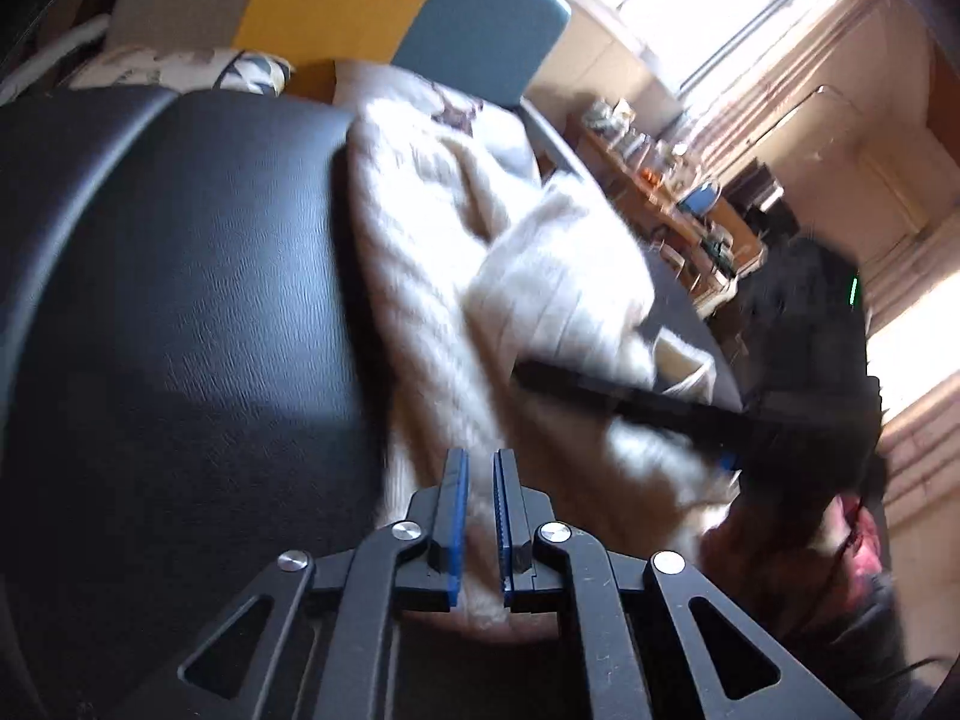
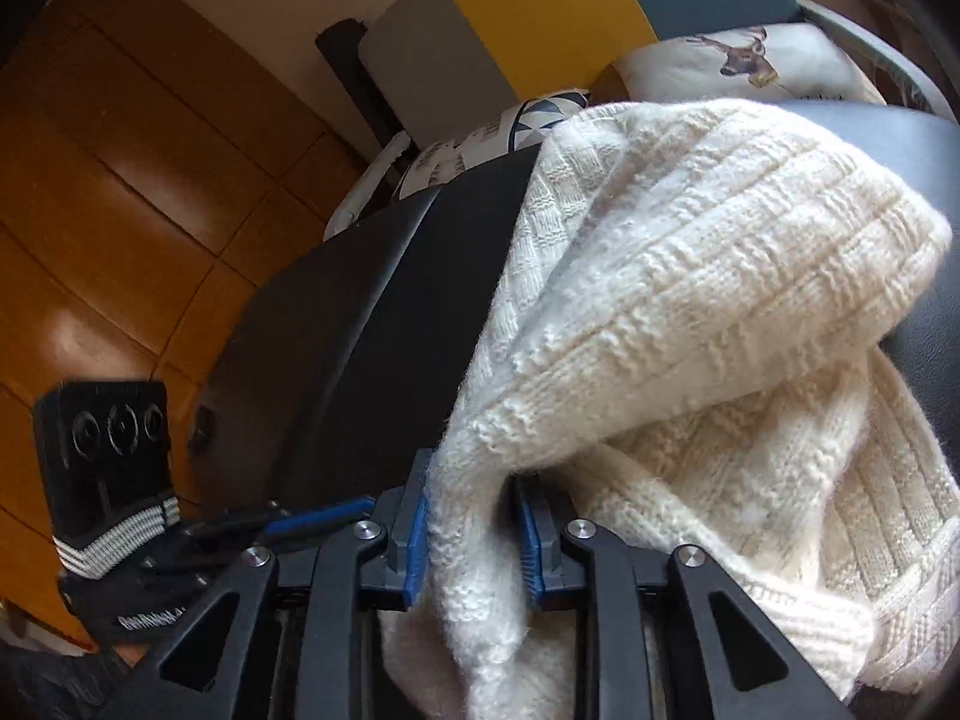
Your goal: Fold clothes
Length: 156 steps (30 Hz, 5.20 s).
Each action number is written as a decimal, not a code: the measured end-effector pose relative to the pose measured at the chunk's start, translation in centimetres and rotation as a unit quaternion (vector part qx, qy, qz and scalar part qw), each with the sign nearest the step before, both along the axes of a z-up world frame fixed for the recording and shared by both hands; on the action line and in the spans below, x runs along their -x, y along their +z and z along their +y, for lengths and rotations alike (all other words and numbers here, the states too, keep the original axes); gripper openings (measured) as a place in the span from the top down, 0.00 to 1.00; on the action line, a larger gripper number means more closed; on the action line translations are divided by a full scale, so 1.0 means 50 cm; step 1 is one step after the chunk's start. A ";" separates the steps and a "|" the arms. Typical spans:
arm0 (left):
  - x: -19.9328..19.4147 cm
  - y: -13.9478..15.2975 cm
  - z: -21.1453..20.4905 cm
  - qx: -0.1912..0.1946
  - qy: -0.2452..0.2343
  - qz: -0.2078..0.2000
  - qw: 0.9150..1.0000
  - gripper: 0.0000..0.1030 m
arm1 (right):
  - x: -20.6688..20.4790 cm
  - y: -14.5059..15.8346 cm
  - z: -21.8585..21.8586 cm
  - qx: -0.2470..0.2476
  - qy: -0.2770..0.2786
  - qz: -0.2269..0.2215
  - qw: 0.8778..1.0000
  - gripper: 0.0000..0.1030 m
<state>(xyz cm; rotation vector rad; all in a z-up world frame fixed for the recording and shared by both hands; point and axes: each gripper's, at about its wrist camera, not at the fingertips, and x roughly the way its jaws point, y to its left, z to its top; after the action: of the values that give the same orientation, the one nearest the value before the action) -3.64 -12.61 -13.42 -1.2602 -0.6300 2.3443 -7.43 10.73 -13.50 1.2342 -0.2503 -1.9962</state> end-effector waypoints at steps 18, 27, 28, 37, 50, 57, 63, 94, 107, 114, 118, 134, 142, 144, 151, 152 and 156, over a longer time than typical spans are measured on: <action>0.054 0.045 0.177 -0.017 -0.073 -0.064 0.995 0.49 | -0.201 0.016 0.120 -0.047 -0.022 0.116 0.992 0.67; 0.065 -0.018 0.186 -0.097 -0.031 -0.126 0.987 0.25 | -0.205 -0.040 0.140 -0.073 -0.049 0.068 0.994 0.18; 0.069 -0.025 0.181 -0.117 -0.020 -0.137 0.984 0.23 | -0.205 -0.043 0.128 -0.083 -0.043 0.073 0.993 0.11; 0.058 -0.021 0.155 -0.132 0.023 -0.144 0.980 0.22 | -0.197 -0.050 0.078 -0.149 -0.028 0.099 0.983 0.00; 0.021 0.098 0.036 -0.067 0.066 -0.021 0.995 0.90 | -0.139 -0.043 0.112 -0.113 -0.039 0.053 0.991 0.00; -0.014 0.128 -0.136 -0.021 0.128 0.003 0.992 0.90 | -0.114 -0.050 0.075 -0.199 -0.014 0.059 0.978 0.00; -0.092 0.108 -0.318 0.030 0.211 -0.012 0.977 0.90 | -0.095 -0.049 0.073 -0.217 -0.008 0.062 0.974 0.00; -0.279 -0.012 -0.378 0.212 0.170 -0.028 0.962 0.88 | -0.013 0.099 0.065 -0.004 0.001 0.046 0.999 0.19; -0.254 0.026 -0.585 -0.054 0.292 -0.041 0.954 0.93 | 0.239 -0.063 -0.169 -0.229 0.011 0.007 0.973 0.35; -0.196 -0.048 -0.626 -0.058 0.307 -0.144 0.939 0.93 | 0.236 -0.086 -0.184 -0.258 -0.004 0.028 0.966 0.29; -0.171 -0.067 -0.609 -0.003 0.289 -0.169 0.942 0.93 | 0.220 -0.088 -0.179 -0.260 -0.013 0.050 0.964 0.25; -0.326 -0.016 -0.627 0.015 0.331 -0.152 0.931 0.46 | 0.215 -0.077 -0.153 -0.246 -0.016 0.055 0.968 0.22; -0.255 -0.048 -0.602 0.146 0.373 -0.148 0.904 0.87 | 0.217 -0.076 -0.157 -0.247 -0.022 0.054 0.967 0.21; -0.248 -0.038 -0.630 0.129 0.411 -0.155 0.889 0.87 | 0.220 -0.072 -0.155 -0.240 -0.020 0.049 0.969 0.20; -0.236 0.072 -0.519 -0.009 0.367 -0.036 0.929 0.54 | 0.202 0.030 -0.012 -0.054 -0.046 0.008 0.997 0.20; -0.221 0.071 -0.481 -0.043 0.330 -0.032 0.943 0.43 | 0.193 0.038 0.022 -0.038 -0.057 0.006 0.998 0.20; -0.141 0.049 -0.301 -0.162 0.184 -0.048 0.968 0.43 | 0.150 0.044 0.147 -0.031 -0.095 -0.004 0.995 0.20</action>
<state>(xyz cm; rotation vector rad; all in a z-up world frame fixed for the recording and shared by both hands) 3.42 -27.66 -10.97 -1.1900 -1.3198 2.3355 -14.95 18.07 -11.31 1.2976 -0.3228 -2.1766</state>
